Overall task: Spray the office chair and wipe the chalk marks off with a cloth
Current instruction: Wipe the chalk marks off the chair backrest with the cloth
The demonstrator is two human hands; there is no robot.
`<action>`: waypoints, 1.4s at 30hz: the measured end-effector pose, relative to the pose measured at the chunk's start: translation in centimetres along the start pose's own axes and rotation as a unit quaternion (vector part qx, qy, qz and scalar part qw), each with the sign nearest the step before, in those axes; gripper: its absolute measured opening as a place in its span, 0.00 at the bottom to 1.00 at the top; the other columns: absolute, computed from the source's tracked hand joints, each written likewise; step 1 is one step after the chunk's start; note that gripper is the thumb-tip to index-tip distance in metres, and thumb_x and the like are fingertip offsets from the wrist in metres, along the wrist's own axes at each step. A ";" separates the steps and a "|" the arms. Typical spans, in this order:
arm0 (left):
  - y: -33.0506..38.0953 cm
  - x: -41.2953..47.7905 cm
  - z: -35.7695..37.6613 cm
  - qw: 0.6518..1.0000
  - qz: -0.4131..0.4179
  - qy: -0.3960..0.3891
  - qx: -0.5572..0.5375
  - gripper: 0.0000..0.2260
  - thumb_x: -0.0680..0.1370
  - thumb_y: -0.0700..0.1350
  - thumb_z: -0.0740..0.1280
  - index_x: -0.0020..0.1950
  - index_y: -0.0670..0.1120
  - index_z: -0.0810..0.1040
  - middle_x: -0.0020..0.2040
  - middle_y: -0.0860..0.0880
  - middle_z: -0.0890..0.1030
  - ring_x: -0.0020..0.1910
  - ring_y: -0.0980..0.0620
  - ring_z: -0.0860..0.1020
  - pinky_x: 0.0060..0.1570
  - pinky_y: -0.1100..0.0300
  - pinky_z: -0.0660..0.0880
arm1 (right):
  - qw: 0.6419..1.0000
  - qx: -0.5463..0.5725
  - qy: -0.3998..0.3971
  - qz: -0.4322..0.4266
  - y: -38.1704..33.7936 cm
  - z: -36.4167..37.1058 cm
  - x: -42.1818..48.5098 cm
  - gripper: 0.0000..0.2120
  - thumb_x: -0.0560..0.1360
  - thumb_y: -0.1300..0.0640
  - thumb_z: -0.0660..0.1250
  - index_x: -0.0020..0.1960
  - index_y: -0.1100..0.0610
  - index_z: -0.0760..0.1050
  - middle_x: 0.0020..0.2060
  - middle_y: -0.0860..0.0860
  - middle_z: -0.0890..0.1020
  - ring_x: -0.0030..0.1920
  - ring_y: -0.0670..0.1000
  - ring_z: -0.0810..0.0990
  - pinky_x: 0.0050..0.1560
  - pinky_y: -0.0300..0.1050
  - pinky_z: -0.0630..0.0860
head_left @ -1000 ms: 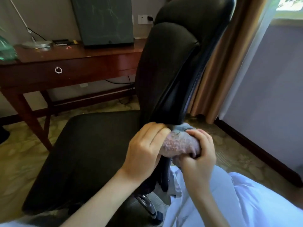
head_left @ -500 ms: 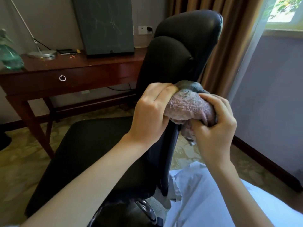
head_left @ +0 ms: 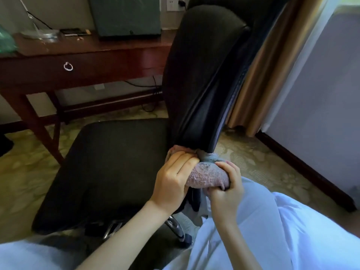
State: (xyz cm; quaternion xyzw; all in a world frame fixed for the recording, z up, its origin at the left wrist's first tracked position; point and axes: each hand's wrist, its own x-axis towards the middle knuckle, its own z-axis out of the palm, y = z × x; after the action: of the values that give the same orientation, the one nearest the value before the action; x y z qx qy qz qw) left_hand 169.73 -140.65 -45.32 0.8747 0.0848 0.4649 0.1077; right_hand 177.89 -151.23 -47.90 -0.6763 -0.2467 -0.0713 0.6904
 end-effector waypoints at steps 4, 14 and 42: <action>-1.0 -4.9 2.5 0.999 -0.030 -0.032 -0.001 0.08 0.75 0.35 0.66 0.51 0.38 0.82 0.49 0.43 0.82 0.52 0.47 0.78 0.58 0.56 0.74 | 0.995 -0.008 0.012 0.096 3.4 0.6 -3.1 0.26 0.54 0.71 0.58 0.44 0.47 0.77 0.49 0.51 0.80 0.57 0.50 0.76 0.59 0.41 0.72; -2.5 -10.5 6.6 0.976 -0.158 -0.132 -0.072 0.11 0.72 0.36 0.63 0.50 0.39 0.82 0.50 0.44 0.81 0.53 0.50 0.78 0.54 0.63 0.75 | 0.968 -0.090 0.032 0.230 7.5 1.7 -5.8 0.27 0.58 0.76 0.56 0.38 0.44 0.71 0.44 0.50 0.78 0.47 0.51 0.76 0.49 0.42 0.73; 2.9 7.8 -3.8 0.997 -0.015 0.066 -0.047 0.14 0.69 0.31 0.70 0.53 0.38 0.81 0.50 0.44 0.82 0.52 0.45 0.79 0.54 0.59 0.73 | 0.993 -0.007 -0.024 -0.117 -9.8 -1.5 6.8 0.24 0.58 0.73 0.58 0.50 0.57 0.78 0.50 0.57 0.81 0.53 0.51 0.79 0.58 0.52 0.76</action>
State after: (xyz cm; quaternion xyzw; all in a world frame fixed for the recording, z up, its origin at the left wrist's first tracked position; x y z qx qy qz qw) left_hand 170.97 -141.12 -36.28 0.8349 0.0829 0.5231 0.1497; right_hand 179.92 -151.79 -36.11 -0.6492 -0.3403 -0.1373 0.6662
